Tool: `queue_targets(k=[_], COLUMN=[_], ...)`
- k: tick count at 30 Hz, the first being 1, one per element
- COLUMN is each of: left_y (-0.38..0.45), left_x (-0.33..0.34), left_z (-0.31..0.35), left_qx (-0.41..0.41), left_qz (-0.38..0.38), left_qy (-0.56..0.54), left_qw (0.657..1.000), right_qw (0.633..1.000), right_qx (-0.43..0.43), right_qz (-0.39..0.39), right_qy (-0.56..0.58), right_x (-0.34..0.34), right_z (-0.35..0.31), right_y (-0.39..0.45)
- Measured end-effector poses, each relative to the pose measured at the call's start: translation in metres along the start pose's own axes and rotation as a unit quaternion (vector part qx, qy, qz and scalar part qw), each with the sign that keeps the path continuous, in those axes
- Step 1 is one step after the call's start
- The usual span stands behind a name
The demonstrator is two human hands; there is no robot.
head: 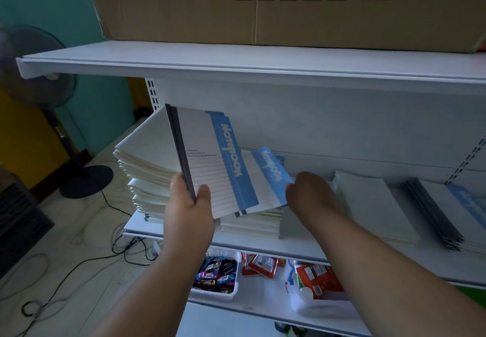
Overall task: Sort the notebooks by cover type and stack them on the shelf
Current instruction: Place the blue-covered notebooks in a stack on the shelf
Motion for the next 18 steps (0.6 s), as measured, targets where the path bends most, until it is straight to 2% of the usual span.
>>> queue_targets(k=[3,6,8,10,11,14,16,18], left_y=[0.0,0.0,0.0,0.0,-0.001,-0.003,-0.002,-0.002], left_x=[-0.005,-0.005,-0.003,0.003,0.006,0.015,0.017,0.015], left_z=[0.001,0.001,0.001,0.003,0.004,0.003,0.001,-0.001], left_qx=[0.005,0.004,0.005,0.015,0.016,0.0,-0.006,-0.001], left_qz=[0.017,0.021,0.02,0.012,0.006,-0.018,-0.032,-0.037], left_qy=[0.003,0.002,0.003,-0.006,-0.018,-0.039,-0.047,-0.042], left_qw=[1.0,1.0,1.0,1.0,1.0,0.999,0.998,0.998], right_qw=[0.989,0.947,0.909,0.876,0.877,0.925,0.944,0.961], right_qx=[0.005,0.036,0.06,0.059,0.048,-0.041,-0.072,-0.058], right_qz=[0.085,0.165,0.172,0.125,0.084,-0.023,-0.043,-0.024], right_qy=[0.12,0.273,0.374,0.463,0.471,0.378,0.32,0.269], right_x=[-0.015,-0.024,-0.023,-0.016,-0.011,0.003,0.005,0.003], right_z=[0.009,0.02,0.021,0.01,0.001,-0.019,-0.02,-0.014], right_y=[0.001,0.003,0.001,-0.006,-0.013,-0.037,-0.043,-0.035])
Point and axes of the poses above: each hand's wrist, its own y-axis towards the middle knuckle, its own x-axis out of the palm, z = x × y, the point moved 3 cm from there along y, towards the middle knuckle, and after that the axes turned 11 degrees about y, right-handed, at the moved point
